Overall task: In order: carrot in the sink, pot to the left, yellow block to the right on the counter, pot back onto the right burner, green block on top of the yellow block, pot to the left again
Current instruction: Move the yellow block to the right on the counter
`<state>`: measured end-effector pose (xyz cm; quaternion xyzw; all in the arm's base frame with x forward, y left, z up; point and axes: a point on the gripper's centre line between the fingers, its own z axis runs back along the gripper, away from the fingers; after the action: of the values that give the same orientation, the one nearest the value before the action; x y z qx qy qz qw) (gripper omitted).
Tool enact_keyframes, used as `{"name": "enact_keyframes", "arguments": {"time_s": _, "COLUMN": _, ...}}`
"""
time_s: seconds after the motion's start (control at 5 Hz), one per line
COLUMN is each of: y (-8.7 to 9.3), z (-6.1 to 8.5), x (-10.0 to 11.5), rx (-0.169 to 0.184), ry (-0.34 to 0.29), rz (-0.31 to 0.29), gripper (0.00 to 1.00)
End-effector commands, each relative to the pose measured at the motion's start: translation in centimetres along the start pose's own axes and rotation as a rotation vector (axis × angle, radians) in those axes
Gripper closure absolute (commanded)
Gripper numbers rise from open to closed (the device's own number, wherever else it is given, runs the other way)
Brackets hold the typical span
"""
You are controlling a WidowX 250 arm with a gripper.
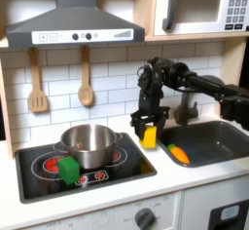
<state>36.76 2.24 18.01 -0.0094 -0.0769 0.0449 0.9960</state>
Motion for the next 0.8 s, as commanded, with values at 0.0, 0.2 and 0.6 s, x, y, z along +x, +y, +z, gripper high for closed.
{"name": "enact_keyframes", "arguments": {"time_s": 0.0, "y": 1.3, "z": 1.1, "x": -3.1, "rx": 0.006, "ry": 0.014, "rz": -0.01, "gripper": 1.0}}
{"name": "enact_keyframes", "arguments": {"time_s": 0.2, "y": 1.1, "z": 1.5, "x": -4.7, "rx": 0.001, "ry": 0.019, "rz": -0.023, "gripper": 1.0}}
{"name": "enact_keyframes", "arguments": {"time_s": 0.6, "y": 0.6, "z": 1.3, "x": -6.0, "rx": 0.002, "ry": 0.025, "rz": 0.004, "gripper": 1.0}}
